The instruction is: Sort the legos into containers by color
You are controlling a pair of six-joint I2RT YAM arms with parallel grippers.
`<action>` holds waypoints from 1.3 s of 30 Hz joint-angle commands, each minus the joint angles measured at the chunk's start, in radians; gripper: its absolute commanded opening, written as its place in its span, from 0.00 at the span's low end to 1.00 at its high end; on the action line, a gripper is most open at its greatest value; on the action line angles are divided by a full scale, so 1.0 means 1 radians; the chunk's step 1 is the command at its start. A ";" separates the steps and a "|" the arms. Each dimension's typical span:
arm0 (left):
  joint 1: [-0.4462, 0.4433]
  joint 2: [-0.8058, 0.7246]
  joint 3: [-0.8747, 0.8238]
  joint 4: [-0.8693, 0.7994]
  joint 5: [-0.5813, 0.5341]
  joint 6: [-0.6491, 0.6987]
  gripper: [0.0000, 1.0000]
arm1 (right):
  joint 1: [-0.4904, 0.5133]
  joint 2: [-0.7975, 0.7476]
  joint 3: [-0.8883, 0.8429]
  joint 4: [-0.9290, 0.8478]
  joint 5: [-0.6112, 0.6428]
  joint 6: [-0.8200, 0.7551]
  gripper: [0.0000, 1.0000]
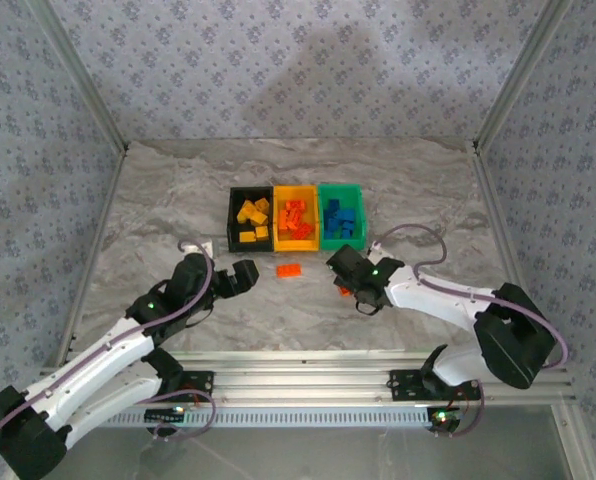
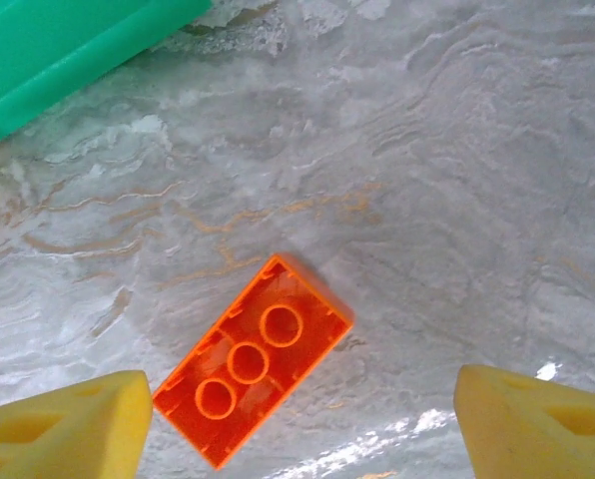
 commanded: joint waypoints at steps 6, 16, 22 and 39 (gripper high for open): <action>-0.001 -0.040 -0.022 -0.008 -0.010 -0.013 1.00 | -0.055 0.171 0.089 -0.045 -0.073 0.198 0.84; 0.001 -0.059 -0.042 0.005 -0.015 -0.007 1.00 | -0.094 0.230 0.068 0.002 -0.143 0.170 0.55; 0.001 -0.053 -0.059 0.015 -0.010 0.017 1.00 | -0.088 0.168 0.102 0.008 -0.143 0.040 0.32; 0.001 -0.131 -0.074 -0.127 0.019 0.006 0.99 | -0.091 0.502 0.865 -0.046 -0.198 -0.656 0.35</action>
